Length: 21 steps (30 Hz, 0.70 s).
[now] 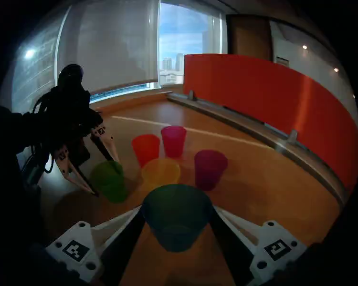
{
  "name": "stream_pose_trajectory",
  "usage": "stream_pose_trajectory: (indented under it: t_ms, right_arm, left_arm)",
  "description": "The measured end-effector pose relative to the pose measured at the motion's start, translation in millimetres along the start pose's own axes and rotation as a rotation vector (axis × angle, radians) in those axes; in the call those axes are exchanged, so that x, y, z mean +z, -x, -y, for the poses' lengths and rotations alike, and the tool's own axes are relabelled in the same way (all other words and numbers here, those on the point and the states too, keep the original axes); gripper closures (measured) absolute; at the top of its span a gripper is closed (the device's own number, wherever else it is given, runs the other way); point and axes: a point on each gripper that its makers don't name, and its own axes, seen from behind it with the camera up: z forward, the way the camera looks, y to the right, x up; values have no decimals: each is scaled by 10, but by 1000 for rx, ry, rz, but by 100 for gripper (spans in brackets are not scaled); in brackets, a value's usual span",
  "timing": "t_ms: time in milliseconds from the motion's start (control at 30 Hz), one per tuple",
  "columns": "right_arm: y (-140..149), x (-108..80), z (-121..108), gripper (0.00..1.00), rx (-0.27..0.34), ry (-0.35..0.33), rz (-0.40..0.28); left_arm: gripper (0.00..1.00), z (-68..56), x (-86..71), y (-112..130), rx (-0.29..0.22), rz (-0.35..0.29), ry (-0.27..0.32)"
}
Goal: Pour water
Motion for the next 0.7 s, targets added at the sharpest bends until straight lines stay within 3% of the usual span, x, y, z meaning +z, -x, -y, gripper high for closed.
stream_pose_trajectory:
  t_ms: [200, 700]
  right_arm:
    - [103, 114, 46, 8, 17, -13, 14]
    - [328, 334, 164, 8, 45, -37, 42]
  left_arm:
    - [2, 44, -71, 44, 7, 10, -24]
    - [2, 71, -249, 139, -35, -9, -56]
